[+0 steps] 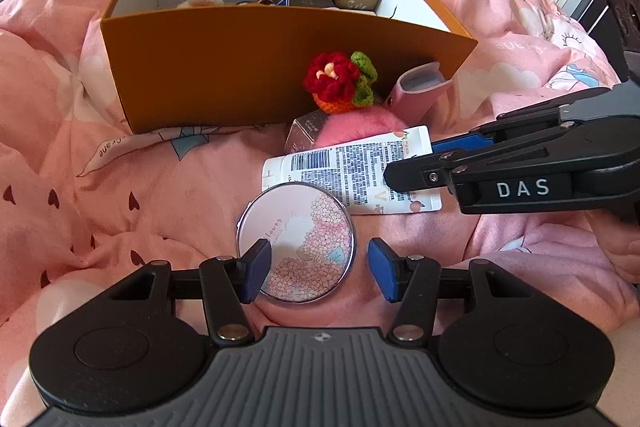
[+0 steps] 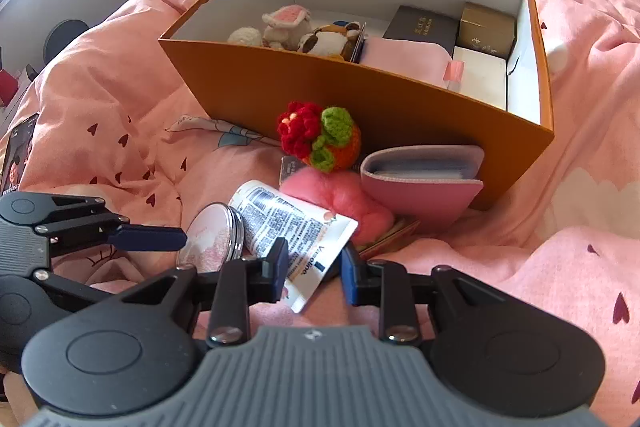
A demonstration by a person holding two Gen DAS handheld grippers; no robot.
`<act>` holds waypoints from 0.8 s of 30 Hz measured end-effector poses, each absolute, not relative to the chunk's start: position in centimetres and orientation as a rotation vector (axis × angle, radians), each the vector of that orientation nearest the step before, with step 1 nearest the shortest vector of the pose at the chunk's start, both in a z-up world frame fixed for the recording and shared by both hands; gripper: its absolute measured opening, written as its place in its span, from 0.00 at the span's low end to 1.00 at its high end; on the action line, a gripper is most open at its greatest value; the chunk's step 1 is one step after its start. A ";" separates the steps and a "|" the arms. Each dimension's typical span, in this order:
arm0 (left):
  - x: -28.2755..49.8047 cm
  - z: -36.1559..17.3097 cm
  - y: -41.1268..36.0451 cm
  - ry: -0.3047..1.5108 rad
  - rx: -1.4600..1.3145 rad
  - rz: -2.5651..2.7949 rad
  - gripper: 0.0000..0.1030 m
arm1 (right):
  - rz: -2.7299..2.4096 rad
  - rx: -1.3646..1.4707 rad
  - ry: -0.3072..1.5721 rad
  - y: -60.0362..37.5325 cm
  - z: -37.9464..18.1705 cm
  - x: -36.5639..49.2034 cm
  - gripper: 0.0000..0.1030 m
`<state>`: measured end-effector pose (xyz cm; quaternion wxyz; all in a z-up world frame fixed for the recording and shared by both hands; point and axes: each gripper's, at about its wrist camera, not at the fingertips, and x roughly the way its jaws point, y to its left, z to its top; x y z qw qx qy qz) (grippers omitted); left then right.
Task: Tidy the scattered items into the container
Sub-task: 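Grasp the round pink compact with left gripper while right grasps the white tube's end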
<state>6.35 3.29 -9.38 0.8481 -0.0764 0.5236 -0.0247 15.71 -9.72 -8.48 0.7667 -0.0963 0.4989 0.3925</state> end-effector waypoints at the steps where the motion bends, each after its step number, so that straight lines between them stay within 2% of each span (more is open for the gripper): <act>1: 6.5 -9.6 3.1 1.110 -0.154 -0.040 0.63 | 0.855 -0.205 1.083 -9.8 -8.5 15.7 0.27; 8: 6.6 -10.1 2.9 1.112 -0.120 0.014 0.62 | 0.894 -0.228 1.020 -9.6 -7.0 14.8 0.12; 13: 6.2 -9.3 2.5 1.080 -0.077 0.019 0.43 | 0.941 -0.253 0.972 -9.0 -5.7 13.9 0.08; 15: 6.0 -9.0 2.5 1.068 -0.063 0.027 0.38 | 0.953 -0.257 0.958 -8.7 -5.3 13.9 0.08; 24: 5.1 -7.5 3.4 1.001 0.021 0.132 0.26 | 0.961 -0.290 0.926 -6.4 -5.2 14.2 0.10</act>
